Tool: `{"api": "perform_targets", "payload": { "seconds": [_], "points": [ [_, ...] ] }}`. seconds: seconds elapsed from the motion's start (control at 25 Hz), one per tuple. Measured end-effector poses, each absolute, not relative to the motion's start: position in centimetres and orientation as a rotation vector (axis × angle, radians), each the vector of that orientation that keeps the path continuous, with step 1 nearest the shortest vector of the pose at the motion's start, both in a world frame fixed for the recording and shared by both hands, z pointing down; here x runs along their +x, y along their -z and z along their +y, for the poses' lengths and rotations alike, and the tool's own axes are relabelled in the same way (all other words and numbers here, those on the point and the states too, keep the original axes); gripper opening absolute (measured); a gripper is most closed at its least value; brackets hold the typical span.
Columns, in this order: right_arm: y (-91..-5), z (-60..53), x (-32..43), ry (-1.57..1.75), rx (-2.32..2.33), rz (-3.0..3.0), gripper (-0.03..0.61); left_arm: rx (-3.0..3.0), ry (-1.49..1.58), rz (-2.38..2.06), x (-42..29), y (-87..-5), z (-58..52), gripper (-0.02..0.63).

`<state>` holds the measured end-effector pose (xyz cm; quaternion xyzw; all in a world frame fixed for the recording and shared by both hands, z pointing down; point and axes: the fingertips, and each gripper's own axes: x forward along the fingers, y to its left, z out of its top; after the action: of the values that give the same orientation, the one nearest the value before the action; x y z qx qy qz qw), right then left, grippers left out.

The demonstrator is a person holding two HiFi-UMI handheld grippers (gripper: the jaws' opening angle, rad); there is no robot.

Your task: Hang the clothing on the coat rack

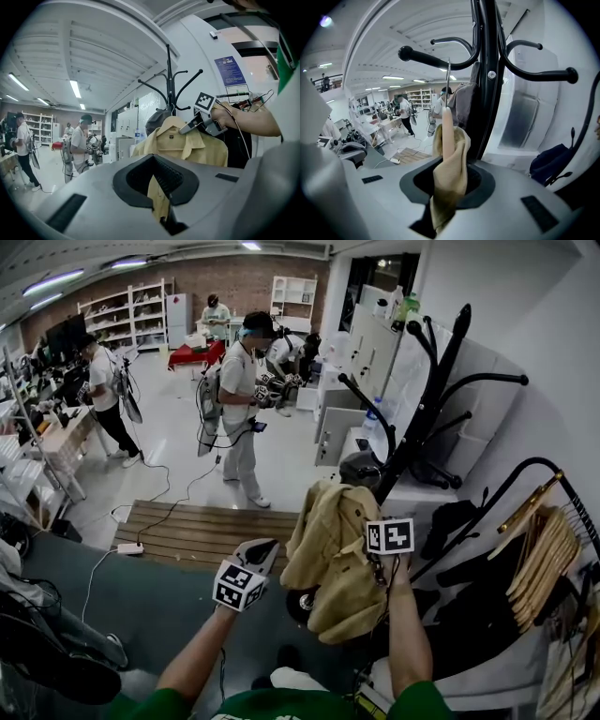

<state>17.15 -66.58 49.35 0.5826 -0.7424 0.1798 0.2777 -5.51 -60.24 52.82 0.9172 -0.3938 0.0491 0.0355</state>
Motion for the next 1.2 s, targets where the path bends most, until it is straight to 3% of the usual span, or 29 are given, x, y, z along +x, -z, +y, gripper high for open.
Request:
{"api": "perform_targets", "payload": {
  "seconds": [0.6, 0.92, 1.2],
  "points": [
    [-47.0, -64.2, 17.1, -0.407, 1.588, -2.028, 0.158, 2.827, -0.156, -1.221, -5.5, -52.3, -59.1, 0.003],
    [-44.3, -59.7, 15.8, -0.311, 1.618, -2.101, 0.158, 2.842, -0.147, -1.220, -5.3, -51.6, -57.3, 0.003],
    [-47.6, -57.3, 13.6, -0.345, 1.550, -2.129, 0.145, 2.839, -0.159, -1.202, -4.9, -52.3, -54.6, 0.003]
  ]
}}
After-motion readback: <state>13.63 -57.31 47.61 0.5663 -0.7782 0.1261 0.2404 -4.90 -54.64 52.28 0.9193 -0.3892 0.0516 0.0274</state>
